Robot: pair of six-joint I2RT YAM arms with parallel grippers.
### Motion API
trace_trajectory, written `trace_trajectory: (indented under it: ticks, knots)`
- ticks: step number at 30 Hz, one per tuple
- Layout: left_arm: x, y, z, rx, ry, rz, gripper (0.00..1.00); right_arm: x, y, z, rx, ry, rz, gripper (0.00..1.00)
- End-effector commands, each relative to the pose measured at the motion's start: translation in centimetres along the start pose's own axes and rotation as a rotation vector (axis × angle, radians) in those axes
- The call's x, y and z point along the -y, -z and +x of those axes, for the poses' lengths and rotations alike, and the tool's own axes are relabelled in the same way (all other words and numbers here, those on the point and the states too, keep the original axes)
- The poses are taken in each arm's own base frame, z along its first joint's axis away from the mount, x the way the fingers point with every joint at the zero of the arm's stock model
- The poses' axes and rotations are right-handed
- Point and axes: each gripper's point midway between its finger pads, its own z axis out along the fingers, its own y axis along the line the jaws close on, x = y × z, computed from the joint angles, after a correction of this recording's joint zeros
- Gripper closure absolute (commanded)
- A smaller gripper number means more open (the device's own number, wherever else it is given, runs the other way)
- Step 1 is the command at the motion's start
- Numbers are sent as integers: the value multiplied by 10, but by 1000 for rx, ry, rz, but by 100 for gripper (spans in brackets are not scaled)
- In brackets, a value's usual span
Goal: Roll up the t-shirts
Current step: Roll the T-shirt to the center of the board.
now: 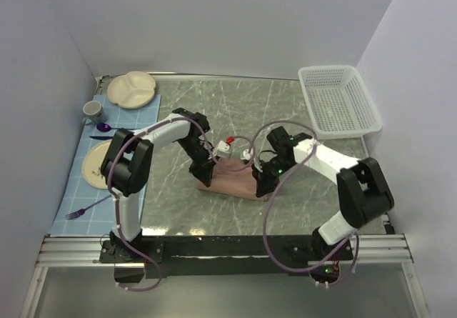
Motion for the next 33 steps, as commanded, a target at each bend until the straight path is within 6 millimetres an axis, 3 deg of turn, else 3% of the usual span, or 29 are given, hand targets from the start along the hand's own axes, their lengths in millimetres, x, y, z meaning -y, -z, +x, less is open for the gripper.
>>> trace_trajectory:
  ticks: [1,7,12,16,20,24,33]
  knots:
    - [0,4,-1,-7,130,71,90,-2,9,12,-11,-174,-90,88]
    - [-28,-6,17,-2,224,98,91,25,9,19,-12,-262,-94,88]
    - [-67,14,9,122,323,56,92,45,14,15,41,-337,-84,88]
    - [-93,23,20,164,414,39,93,56,12,14,51,-388,-102,87]
    - [-91,22,26,162,416,44,94,72,13,12,58,-400,-81,87]
    - [-76,19,28,169,439,70,98,87,18,3,60,-389,-66,86]
    - [-54,30,17,230,379,64,99,83,34,-26,83,-297,-64,87]
